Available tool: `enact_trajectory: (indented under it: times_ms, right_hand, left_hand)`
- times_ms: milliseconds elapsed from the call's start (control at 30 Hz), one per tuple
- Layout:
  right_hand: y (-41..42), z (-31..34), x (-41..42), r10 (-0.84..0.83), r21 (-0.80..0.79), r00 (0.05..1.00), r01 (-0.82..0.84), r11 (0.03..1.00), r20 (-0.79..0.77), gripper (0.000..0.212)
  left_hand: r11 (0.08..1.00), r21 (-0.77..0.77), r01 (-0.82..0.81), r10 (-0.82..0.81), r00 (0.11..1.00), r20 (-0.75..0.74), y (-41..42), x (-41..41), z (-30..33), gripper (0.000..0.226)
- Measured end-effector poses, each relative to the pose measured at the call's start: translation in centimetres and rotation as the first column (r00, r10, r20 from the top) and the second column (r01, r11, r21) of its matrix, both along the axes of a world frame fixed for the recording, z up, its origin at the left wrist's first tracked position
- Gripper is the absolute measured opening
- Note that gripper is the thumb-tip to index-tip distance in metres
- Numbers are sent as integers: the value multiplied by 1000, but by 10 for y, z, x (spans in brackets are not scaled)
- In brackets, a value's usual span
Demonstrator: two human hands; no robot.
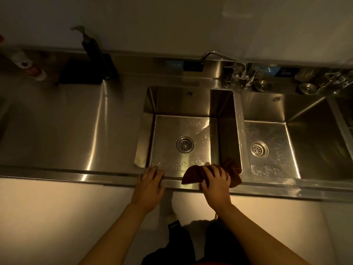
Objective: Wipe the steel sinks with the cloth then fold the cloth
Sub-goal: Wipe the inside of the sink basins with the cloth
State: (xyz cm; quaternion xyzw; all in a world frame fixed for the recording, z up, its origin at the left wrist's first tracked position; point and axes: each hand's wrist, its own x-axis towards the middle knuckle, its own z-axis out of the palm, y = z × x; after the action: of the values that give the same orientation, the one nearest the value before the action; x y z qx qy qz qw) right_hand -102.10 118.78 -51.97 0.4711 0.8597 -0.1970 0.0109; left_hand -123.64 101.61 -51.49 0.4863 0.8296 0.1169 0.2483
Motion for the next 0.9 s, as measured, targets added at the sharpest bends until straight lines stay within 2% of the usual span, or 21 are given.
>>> enact_trajectory:
  times_ms: [100,233,333,467,567,667,767,900]
  right_hand:
    - [1,0,-4,21,-21,1000,-21,1000,19,47]
    - [13,6,-8,135,-66,991,-133,989,18,46]
    - [12,18,-23,143,-106,983,-156,982,-117,45]
    - [-8,35,-62,212,-76,928,-246,966,-307,45]
    - [-27,39,-92,297,-53,883,-338,940,-362,51]
    - [-39,27,-110,418,-55,854,-455,889,-310,64]
    - [-47,5,-106,567,-95,808,-584,806,-159,60]
    - [-38,-9,-91,588,-99,794,-604,791,-155,55]
  left_hand:
    - [1000,21,-18,17,1000,24,-5,-3,-1,57]
    - [999,32,-13,12,1000,26,-6,-6,-2,55]
    - [997,25,-68,67,997,32,-10,-10,3,56]
    - [978,79,-191,191,982,10,-26,-19,17,54]
    - [957,120,-265,268,964,-4,-42,-22,24,51]
    - [936,88,-341,344,939,-12,-56,-20,29,56]
    - [929,71,-364,367,930,-20,-69,-15,31,63]
    - [938,50,-343,344,938,-26,-66,-1,33,65]
